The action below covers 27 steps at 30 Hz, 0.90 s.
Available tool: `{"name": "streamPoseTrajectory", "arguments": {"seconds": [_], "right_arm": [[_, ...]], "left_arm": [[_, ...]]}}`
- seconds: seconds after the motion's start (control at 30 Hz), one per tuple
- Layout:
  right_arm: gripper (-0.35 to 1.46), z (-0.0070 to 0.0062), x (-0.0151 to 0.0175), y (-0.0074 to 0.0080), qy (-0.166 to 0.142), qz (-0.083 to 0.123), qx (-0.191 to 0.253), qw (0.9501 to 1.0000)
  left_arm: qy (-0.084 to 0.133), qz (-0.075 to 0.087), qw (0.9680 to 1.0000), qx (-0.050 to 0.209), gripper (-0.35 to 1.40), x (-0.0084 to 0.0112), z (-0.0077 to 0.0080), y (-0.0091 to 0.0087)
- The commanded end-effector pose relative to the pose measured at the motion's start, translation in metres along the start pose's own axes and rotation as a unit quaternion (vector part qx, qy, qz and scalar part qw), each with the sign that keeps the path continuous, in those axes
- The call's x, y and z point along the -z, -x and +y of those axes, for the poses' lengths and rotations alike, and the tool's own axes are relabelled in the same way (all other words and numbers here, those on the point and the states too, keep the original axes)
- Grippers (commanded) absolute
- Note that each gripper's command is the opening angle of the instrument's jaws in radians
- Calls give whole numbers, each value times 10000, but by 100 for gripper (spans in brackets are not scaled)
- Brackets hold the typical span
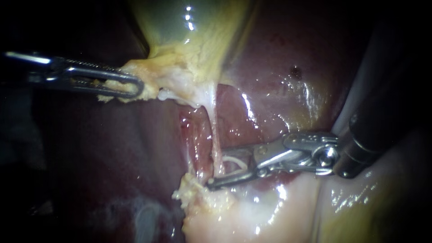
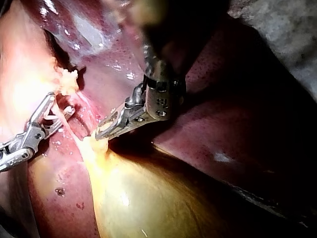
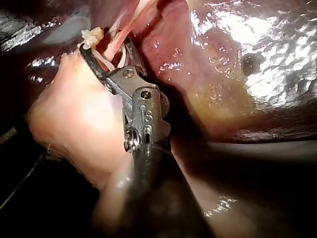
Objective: Clipping first clip right tube
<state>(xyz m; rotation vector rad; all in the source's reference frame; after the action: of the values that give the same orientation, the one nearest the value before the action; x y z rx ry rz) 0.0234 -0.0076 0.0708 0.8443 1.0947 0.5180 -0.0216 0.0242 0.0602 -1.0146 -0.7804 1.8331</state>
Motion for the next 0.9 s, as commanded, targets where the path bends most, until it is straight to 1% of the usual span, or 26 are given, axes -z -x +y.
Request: {"name": "streamPoseTrajectory", "arguments": {"seconds": [0.03, 0.13, 0.27, 0.53, 0.63, 0.73, 0.83, 0.9], "right_arm": [[49, 0, -2, -1, -18, 67, -24, 10000], [49, 1, -8, -3, -103, 251, -196, 9994], [49, 1, -11, -4, -272, 374, -347, 9983], [49, -5, -13, -5, -614, 394, -469, 9962], [49, -12, -14, -6, -719, 499, -583, 9945], [50, -22, -16, -8, -815, 594, -672, 9926], [50, -33, -18, -12, -1003, 685, -749, 9898], [49, -41, -19, -18, -1145, 738, -802, 9874]], "left_arm": [[-1, 1, 10000, 0, -35, 0, 0, 0], [-1, 1, 10000, 0, -35, 0, 0, 0], [-2, 1, 10000, 0, -35, 0, 0, 0], [-2, 1, 10000, 0, -35, 0, 0, 0], [-2, 1, 10000, 0, -35, 0, 0, 0], [-2, 1, 10000, 0, -35, 0, 0, 0], [-2, 1, 10000, 0, -35, 0, 0, 0], [-2, 1, 10000, 0, -35, 0, 0, 0]]}}
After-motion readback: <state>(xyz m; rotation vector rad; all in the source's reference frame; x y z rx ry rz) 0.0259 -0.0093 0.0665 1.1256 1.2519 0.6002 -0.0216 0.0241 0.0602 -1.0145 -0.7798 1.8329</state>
